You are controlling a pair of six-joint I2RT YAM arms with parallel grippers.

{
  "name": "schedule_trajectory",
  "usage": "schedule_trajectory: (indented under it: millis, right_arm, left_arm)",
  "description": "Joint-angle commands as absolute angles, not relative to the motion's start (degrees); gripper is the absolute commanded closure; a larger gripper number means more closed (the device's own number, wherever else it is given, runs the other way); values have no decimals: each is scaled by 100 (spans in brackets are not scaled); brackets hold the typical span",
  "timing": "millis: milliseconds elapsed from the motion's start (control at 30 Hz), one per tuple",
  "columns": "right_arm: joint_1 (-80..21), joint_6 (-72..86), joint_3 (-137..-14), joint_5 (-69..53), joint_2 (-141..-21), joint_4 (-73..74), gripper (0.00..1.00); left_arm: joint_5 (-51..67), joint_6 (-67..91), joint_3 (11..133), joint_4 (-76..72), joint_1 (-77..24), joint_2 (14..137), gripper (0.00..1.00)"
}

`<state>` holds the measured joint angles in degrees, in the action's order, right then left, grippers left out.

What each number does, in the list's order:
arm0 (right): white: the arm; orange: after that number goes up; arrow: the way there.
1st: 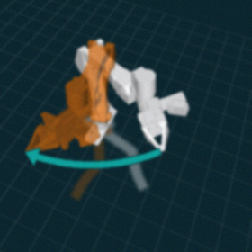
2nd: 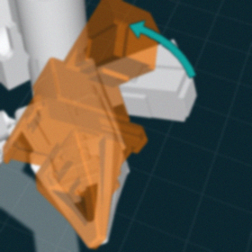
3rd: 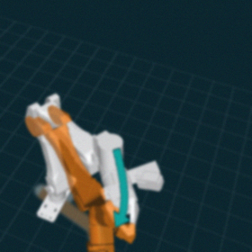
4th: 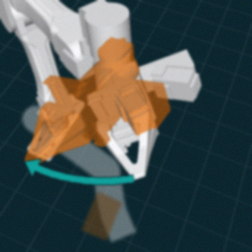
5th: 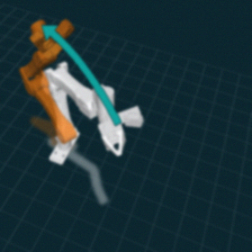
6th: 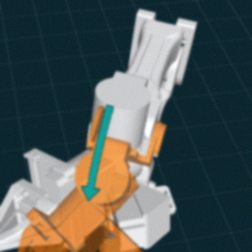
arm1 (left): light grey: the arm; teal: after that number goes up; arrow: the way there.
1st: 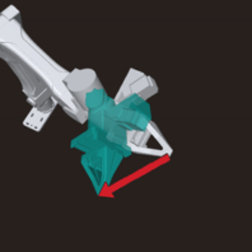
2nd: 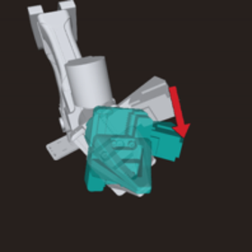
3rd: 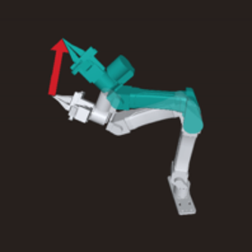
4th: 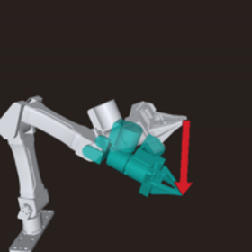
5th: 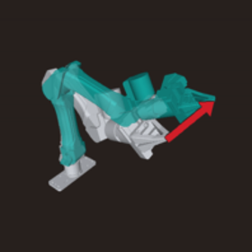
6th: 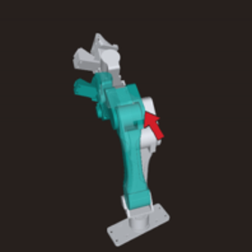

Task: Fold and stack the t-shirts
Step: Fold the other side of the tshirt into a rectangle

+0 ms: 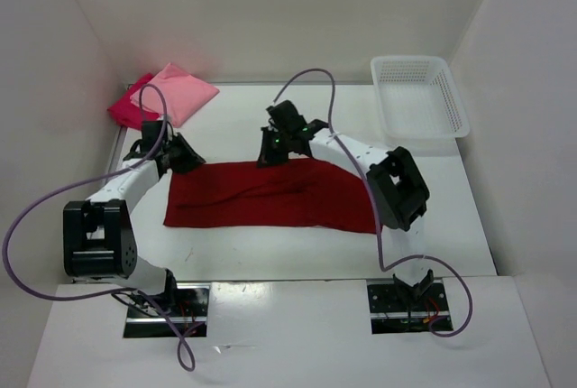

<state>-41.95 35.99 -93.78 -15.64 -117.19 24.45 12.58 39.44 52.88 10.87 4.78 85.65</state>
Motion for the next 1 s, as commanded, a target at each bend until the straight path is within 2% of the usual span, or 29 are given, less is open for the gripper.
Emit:
schedule_trajectory:
  millis: [0,400,467,600,667,733,800,900,967]
  right_arm:
    - [-4008,3612,-8843,-1406,-11663,2171,99]
    - [-3955,3771,-7762,-1397,-11470,1925,99]
    - [-3955,3832,-7542,-1397,-11304,1872,99]
    - [-3833,3771,-7540,-1397,-10926,2134,90]
    - [-3675,3718,-7541,-1397,-10427,2188,80]
    - [-3219,3666,-7471,-1467,-10057,2241,72]
    - [-2615,3595,-7243,-1521,-9566,2241,71]
    - [-2032,3454,-6874,-1433,-9291,2293,91]
    - [-1662,3296,-6689,-1241,-9290,2372,99]
  left_arm:
    - [1414,4061,5046,897,124,8394,75]
    - [1538,4412,4482,528,-132,8586,74]
    - [1616,4526,4343,466,156,8762,74]
    - [1793,4526,4289,404,631,9052,71]
    - [1854,4526,4289,404,747,9001,71]
    - [1776,4526,4412,465,747,8764,71]
    - [1775,4465,4517,571,747,8439,71]
    - [1635,4342,4851,720,546,8209,71]
    - [1635,4342,4904,660,396,8209,71]
